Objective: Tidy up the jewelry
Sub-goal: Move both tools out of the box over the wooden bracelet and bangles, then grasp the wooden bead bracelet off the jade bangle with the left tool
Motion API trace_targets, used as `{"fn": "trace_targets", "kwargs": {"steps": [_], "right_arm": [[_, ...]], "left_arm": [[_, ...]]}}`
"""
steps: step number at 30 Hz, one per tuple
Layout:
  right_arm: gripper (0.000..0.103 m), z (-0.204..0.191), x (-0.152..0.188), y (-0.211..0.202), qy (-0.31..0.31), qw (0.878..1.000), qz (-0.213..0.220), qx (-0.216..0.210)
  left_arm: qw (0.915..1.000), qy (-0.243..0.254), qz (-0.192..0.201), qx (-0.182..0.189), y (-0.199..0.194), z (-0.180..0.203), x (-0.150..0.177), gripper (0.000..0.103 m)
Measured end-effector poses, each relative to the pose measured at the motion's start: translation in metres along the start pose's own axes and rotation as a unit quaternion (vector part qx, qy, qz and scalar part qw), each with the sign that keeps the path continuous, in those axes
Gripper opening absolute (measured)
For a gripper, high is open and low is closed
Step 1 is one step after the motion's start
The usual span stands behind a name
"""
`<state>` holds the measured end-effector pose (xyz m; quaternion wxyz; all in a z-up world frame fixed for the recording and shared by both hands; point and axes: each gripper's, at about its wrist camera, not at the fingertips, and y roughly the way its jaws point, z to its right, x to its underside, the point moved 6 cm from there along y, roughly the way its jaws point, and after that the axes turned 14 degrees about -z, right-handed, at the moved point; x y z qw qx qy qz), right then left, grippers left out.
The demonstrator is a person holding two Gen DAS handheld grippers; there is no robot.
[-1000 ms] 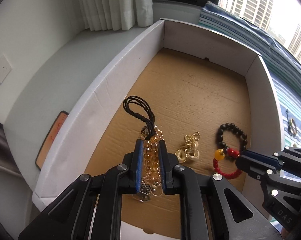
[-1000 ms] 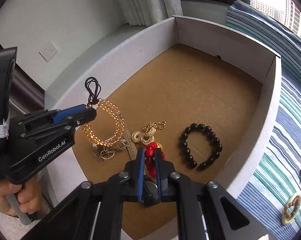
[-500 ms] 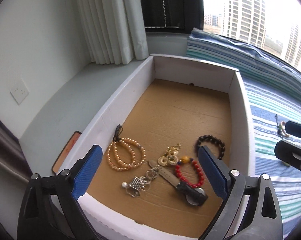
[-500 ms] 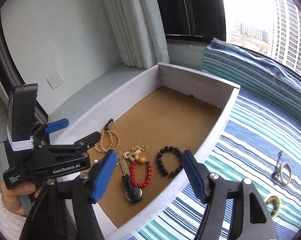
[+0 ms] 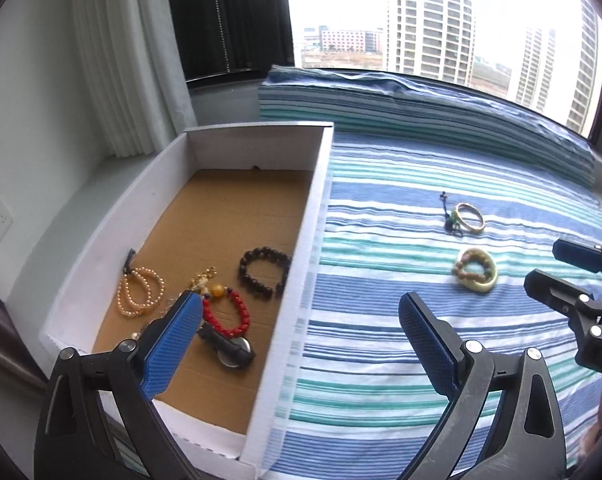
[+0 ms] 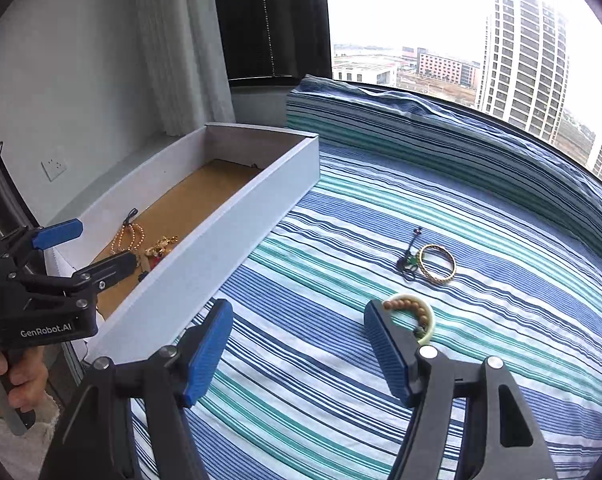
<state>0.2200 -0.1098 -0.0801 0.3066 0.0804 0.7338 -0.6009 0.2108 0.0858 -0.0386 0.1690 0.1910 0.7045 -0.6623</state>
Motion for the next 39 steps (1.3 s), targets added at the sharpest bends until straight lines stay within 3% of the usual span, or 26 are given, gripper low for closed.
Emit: {"fn": "trace_targets", "kwargs": {"steps": [9,28,34,39], "right_arm": [[0.07,0.087,0.017,-0.036,0.105,0.993,0.012,0.048],[0.07,0.137,0.067,-0.02,0.138,0.986,-0.006,0.089],[0.07,0.147,0.072,-0.015,0.15,0.986,-0.009,0.079],[0.07,0.149,0.078,-0.015,0.15,0.985,-0.008,0.089]], "left_arm": [[0.9993,0.027,0.009,0.025,-0.015,0.053,-0.001,0.099],[0.9971,0.057,-0.026,0.042,0.027,0.101,0.002,0.099],[0.9928,0.07,-0.053,0.082,0.061,0.126,-0.017,0.099],[0.994,0.09,-0.04,0.048,0.076,0.145,-0.022,0.099]]}}
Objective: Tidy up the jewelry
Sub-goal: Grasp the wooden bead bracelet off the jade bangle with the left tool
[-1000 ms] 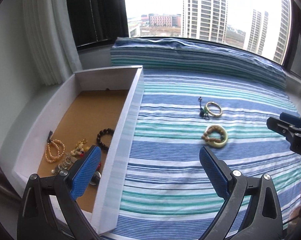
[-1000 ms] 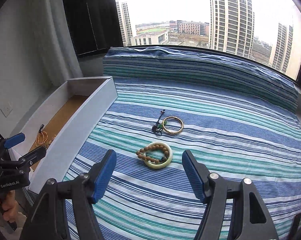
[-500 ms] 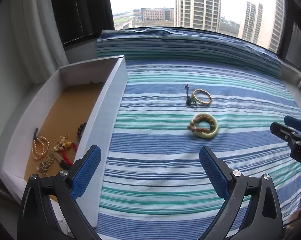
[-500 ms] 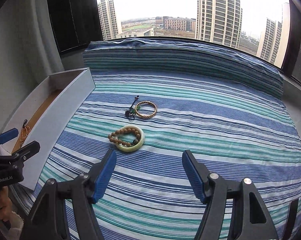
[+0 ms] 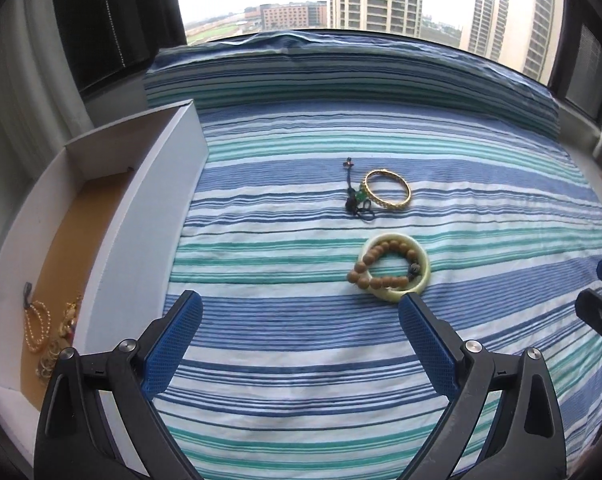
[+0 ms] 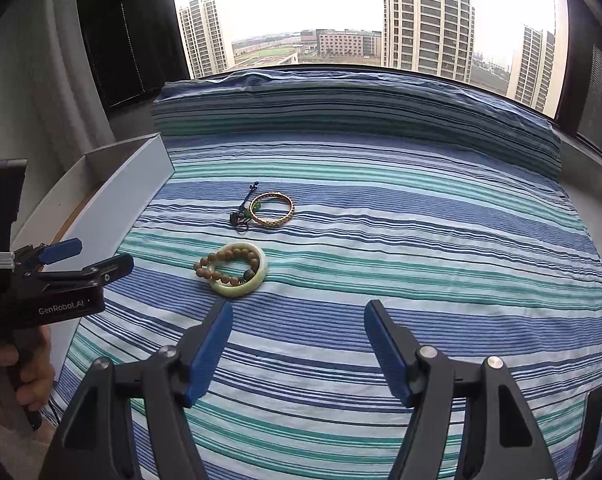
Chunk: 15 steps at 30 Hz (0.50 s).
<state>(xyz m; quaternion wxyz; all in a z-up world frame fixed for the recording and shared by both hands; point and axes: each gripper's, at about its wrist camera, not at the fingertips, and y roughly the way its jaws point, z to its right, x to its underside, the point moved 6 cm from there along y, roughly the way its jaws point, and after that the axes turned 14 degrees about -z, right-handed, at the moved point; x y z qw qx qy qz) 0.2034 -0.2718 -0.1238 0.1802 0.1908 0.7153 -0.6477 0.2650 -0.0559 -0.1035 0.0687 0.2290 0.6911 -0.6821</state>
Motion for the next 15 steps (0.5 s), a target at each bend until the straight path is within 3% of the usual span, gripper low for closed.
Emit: {"fn": "trace_targets", "kwargs": {"steps": [15], "right_arm": [[0.07,-0.005,0.0078,0.0079,-0.021,1.0,-0.002,0.013]], "left_arm": [[0.9997,0.015,0.006,-0.018,-0.0007,0.0107,0.0026,0.099]]}}
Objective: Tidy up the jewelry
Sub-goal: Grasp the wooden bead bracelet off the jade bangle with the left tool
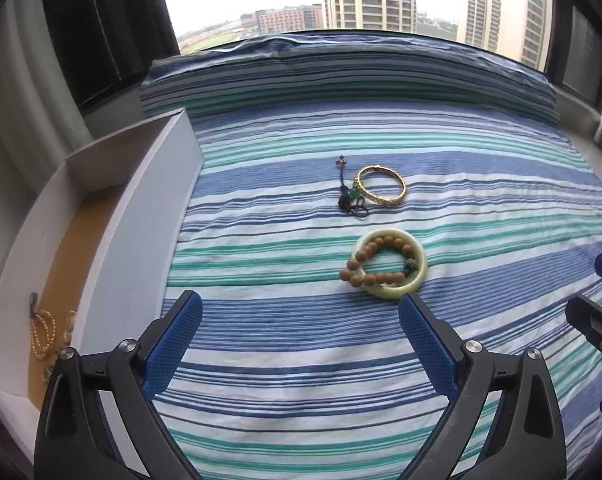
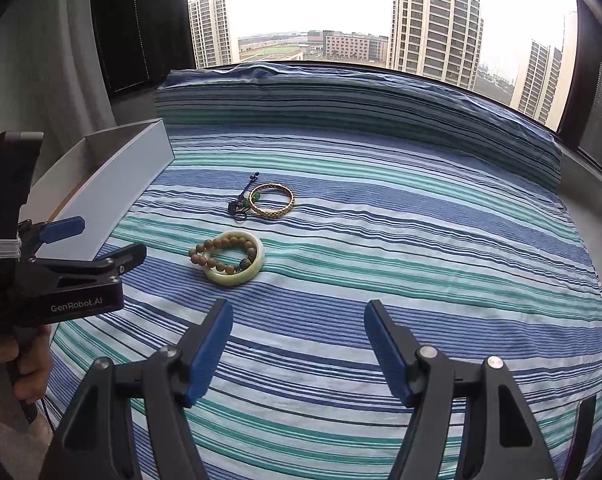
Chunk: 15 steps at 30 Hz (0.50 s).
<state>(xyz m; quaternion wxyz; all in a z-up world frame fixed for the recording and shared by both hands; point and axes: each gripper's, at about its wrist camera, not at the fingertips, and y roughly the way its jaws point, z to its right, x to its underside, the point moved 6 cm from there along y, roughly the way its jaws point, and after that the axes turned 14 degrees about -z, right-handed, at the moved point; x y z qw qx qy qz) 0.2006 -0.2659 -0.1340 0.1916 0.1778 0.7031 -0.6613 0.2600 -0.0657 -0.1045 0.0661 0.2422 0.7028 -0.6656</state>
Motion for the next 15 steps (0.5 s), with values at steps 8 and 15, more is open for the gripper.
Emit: {"fn": "trace_targets", "kwargs": {"steps": [8,15], "right_arm": [[0.07,-0.004,0.007,0.009,-0.002,1.0,-0.014,-0.008],[0.07,0.013,0.012,0.017,0.029,0.999,-0.018,-0.02]], "left_arm": [[0.9915,-0.024,-0.047,0.119,0.016,-0.023,-0.025,0.099],[0.9776,0.008,-0.111,0.179,0.061,0.0,-0.046,0.09]]}}
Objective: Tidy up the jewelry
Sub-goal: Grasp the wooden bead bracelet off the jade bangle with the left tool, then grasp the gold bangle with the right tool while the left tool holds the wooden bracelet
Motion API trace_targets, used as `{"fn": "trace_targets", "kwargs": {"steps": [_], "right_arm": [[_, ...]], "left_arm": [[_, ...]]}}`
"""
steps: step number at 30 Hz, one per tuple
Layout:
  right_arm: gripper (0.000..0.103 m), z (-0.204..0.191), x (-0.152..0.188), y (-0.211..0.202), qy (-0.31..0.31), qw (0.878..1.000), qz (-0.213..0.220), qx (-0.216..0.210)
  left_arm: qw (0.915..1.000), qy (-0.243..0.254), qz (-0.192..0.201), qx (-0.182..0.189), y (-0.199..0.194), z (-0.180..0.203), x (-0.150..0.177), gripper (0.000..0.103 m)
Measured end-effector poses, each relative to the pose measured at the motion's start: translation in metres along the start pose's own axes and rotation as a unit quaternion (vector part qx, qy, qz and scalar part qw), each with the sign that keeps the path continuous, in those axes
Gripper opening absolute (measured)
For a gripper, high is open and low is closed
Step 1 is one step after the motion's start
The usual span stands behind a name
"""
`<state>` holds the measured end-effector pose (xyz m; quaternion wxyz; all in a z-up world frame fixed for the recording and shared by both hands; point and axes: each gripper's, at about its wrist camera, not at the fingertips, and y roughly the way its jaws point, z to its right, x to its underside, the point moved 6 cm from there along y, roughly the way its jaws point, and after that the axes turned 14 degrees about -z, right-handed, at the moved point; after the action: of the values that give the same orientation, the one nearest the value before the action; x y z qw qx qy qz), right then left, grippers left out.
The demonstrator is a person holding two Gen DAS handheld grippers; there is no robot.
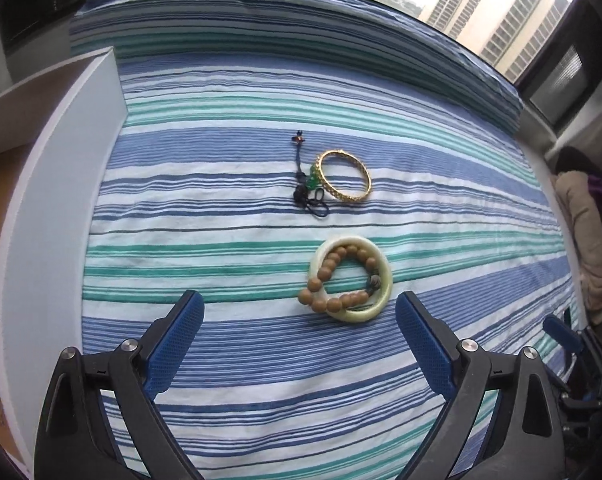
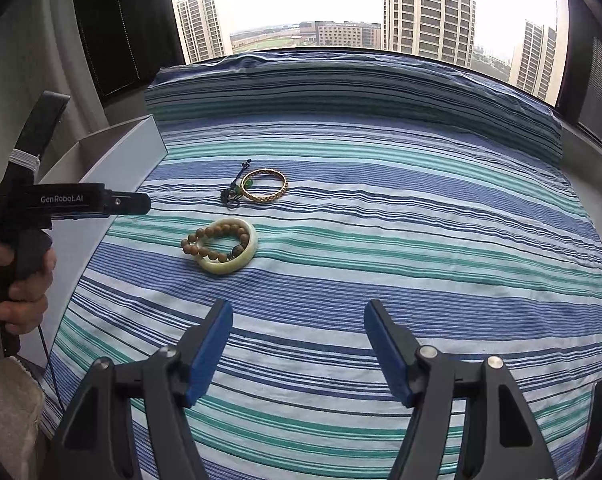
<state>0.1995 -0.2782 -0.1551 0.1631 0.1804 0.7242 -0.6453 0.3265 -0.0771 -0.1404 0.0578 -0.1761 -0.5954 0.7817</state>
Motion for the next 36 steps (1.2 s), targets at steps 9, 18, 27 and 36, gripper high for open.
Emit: {"fn": "trace_targets", "kwargs": {"steps": [9,18,27,36], "right_arm": [[0.07,0.001,0.007,0.007,-0.004,1.0,-0.01,-0.003],[0.07,0.007,0.013,0.016,0.003,1.0,-0.018,-0.006],[0.07,-0.002,0.01,0.021,-0.004,1.0,-0.022,-0.014],[0.07,-0.026,-0.075,0.048,-0.031,0.997,-0.027,-0.059]], "left_arm": [[0.9987,0.001,-0.051,-0.001,0.06,0.012,-0.014,0.044],[0.9996,-0.006,-0.024,0.01,0.037,0.008,0.0,0.009],[0.9993,-0.016,0.027,0.022,-0.03,-0.008,0.042,0.009],[0.9984,-0.039,0.04,0.0,-0.051,-0.038,0.078,0.009]]}}
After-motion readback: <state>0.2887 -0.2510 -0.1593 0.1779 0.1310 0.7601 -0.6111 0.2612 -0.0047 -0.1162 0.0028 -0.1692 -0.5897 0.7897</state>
